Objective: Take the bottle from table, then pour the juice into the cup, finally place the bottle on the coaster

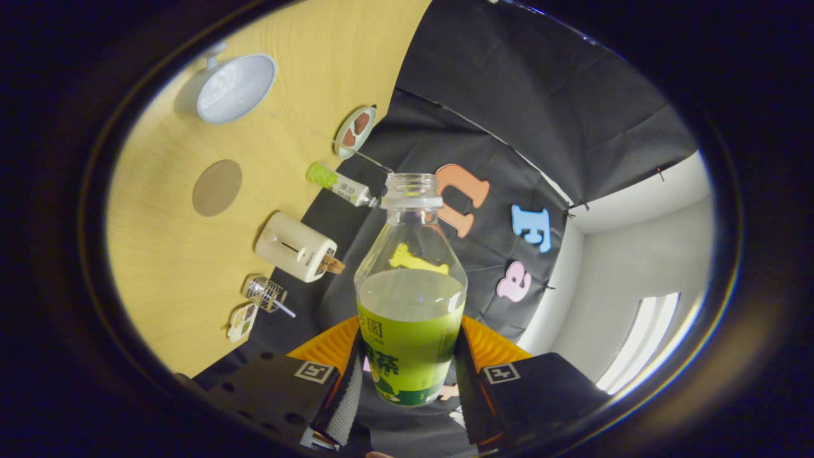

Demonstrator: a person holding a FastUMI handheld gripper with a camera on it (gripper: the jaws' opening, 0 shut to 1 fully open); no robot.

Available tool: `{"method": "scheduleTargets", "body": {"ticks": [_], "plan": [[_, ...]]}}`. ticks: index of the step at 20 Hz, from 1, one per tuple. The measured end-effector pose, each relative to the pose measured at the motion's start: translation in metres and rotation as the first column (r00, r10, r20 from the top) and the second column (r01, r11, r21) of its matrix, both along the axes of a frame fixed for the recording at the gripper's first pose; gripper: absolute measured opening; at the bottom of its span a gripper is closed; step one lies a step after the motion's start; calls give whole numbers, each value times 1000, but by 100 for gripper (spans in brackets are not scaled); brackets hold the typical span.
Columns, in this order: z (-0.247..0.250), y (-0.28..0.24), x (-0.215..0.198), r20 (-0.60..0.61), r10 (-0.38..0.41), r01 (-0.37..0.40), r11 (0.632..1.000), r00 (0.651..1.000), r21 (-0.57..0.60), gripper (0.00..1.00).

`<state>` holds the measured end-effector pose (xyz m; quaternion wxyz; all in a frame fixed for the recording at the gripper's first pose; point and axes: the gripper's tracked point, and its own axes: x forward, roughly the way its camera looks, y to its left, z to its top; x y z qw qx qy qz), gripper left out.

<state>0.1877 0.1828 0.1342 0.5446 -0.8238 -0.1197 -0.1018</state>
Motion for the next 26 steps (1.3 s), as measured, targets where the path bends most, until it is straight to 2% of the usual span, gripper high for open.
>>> {"method": "scheduleTargets", "body": {"ticks": [4, 9, 12, 14, 17, 20, 21, 24, 26], "plan": [[-7, 1, -2, -15, 12, -12, 999, 1000, 37, 71], [-26, -1, -1, -79, 28, -12, 982, 996, 189, 71], [-46, -1, 4, -140, 42, 0, 957, 989, 290, 71], [-57, 2, 4, -184, 71, 6, 923, 980, 386, 71], [-72, 2, 2, -254, 114, 46, 834, 961, 550, 71], [-75, 3, 0, -281, 153, 74, 748, 947, 660, 71], [-75, 2, 1, -287, 175, 82, 709, 942, 701, 71], [-77, 2, 2, -298, 252, 113, 559, 921, 821, 72], [-72, 3, 2, -284, 303, 129, 444, 910, 887, 72]]}}
